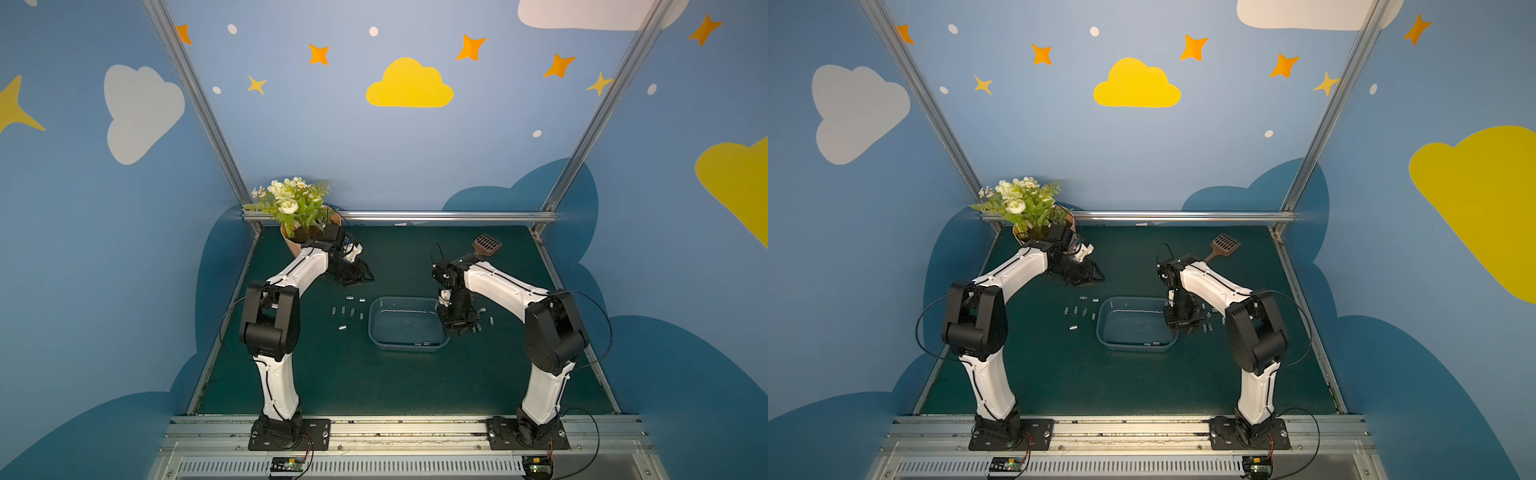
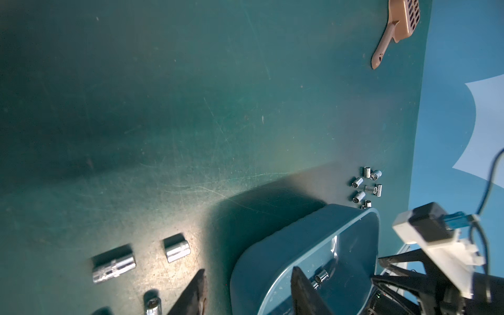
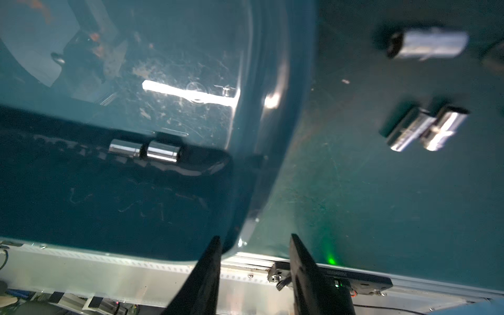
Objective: Take out the socket from the storage box
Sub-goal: Adjust the storage box at the center of the board.
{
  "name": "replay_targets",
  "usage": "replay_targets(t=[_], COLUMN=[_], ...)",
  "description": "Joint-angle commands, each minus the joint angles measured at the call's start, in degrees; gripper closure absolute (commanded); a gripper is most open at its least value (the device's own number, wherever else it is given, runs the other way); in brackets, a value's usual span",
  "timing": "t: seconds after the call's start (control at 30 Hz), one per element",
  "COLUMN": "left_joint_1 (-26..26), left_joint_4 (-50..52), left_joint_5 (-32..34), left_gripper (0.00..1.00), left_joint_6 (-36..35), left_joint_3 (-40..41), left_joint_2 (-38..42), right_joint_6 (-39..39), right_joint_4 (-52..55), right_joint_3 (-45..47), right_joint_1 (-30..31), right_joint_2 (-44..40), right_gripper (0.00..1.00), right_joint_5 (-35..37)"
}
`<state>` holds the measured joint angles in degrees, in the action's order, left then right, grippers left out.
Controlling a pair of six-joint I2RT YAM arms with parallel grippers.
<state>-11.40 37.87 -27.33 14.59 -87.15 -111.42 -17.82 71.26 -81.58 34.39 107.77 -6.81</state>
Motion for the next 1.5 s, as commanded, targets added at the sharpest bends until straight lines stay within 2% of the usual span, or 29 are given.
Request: replay_targets(t=[0.0, 0.17, 0.3, 0.47, 0.53, 0.73, 1.1, 1.47], left_joint_1=[-0.7, -1.3, -1.39, -1.4, -1.43, -1.35, -1.3, -1.36], left_joint_4=[-3.19, -4.89, -5.3, -6.44, -6.88, -7.7, -9.04, -8.82], left_joint_5=[0.9, 1.42, 1.66, 1.78, 1.84, 1.66, 1.05, 1.4], left_gripper=[0.49, 0.49, 0.49, 0.49, 0.49, 0.49, 0.49, 0.49], left_joint_6=[-0.92, -1.01, -1.56, -1.45, -1.36, -1.16, -1.03, -1.14], left_joint_3=[1.08, 2.13, 3.07, 4.95, 5.65, 6.9, 8.6, 9.2], left_joint_2=[3.72, 4.82, 6.0, 7.79, 8.37, 9.52, 10.69, 11.26], right_joint_6=[-0.49, -2.16, -3.51, -0.82, 0.53, 0.09, 0.33, -2.12], right_joint_4=[-4.13, -4.99, -2.67, 7.09, 12.1, 24.42, 27.8, 23.49], right_joint_3=[0.99, 2.05, 1.37, -5.38, -8.6, -14.83, -12.87, -12.94], right_joint_1=[0.51, 0.68, 0.6, -0.18, -0.45, -0.8, -4.38, -4.77], right_joint_2=[-0.38, 2.32, 2.93, 5.51, 7.21, 9.31, 8.78, 10.13], right_gripper=[0.58, 0.65, 0.83, 0.99, 1.0, 1.0, 1.0, 1.0], right_joint_5=[-1.84, -1.96, -2.05, -7.06, -10.49, -13.86, -24.73, -20.24])
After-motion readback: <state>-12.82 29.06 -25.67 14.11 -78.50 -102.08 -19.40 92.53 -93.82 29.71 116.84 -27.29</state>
